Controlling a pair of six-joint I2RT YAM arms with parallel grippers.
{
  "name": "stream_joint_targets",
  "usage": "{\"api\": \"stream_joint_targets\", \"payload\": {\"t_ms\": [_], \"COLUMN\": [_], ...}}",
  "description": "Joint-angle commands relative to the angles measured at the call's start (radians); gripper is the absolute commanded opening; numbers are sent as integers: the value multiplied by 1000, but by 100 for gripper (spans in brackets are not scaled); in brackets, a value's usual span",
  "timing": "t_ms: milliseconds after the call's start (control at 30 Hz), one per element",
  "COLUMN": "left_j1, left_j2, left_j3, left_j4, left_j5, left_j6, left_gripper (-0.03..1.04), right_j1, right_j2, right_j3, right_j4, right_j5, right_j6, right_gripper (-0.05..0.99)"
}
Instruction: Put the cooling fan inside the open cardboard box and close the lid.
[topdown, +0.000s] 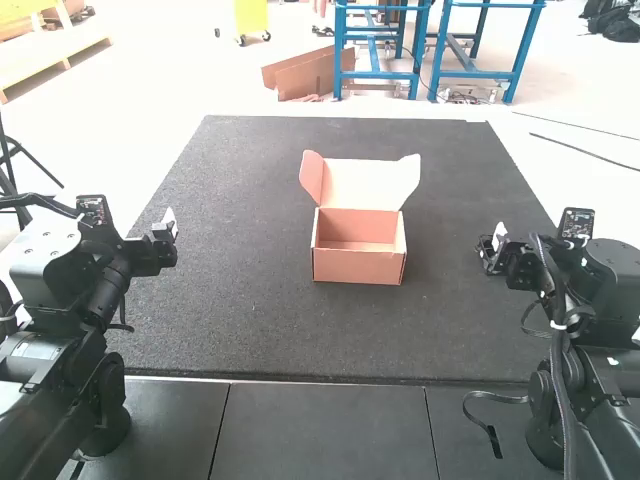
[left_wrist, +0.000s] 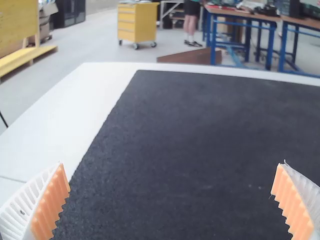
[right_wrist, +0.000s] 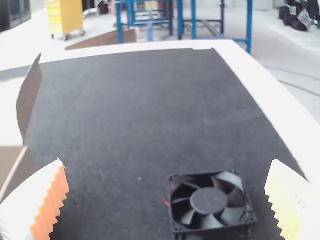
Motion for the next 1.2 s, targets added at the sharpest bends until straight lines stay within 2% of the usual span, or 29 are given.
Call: {"api": "stream_joint_targets", "payload": {"t_ms": [0,233,400,533,633,700,933,1167], "left_j1": [-15,-15,-13,-9,-7,-7,-15,-15], "left_j2": [-14,-12,-14,-14,-12,-12,32,246], "left_j3": [-6,-6,-6,-6,5,31,135,299], "left_j4": [17,17,62,148,200,209,200,185], "left_j5": [4,4,4,15,15,16,16,18], "left_j6": [-28,-34,-34,-34,-33,-33,-16,-11], "left_gripper": [96,96,96,96,96,96,96,97], "right_j1": [2,1,2,2,2,2,2,2], "right_j2": [-12,-12,-12,-12,-12,-12,-7,148], "right_j3": [-4,-4,-4,-4,-4,7,78,207], "right_j4": [2,6,24,90,200,245,246,240], "right_j5": [-14,-15,-17,-26,-27,-29,-72,-73], "right_j6": [11,15,20,21,21,21,21,24], "right_gripper": [91,91,91,91,91,91,91,91]}}
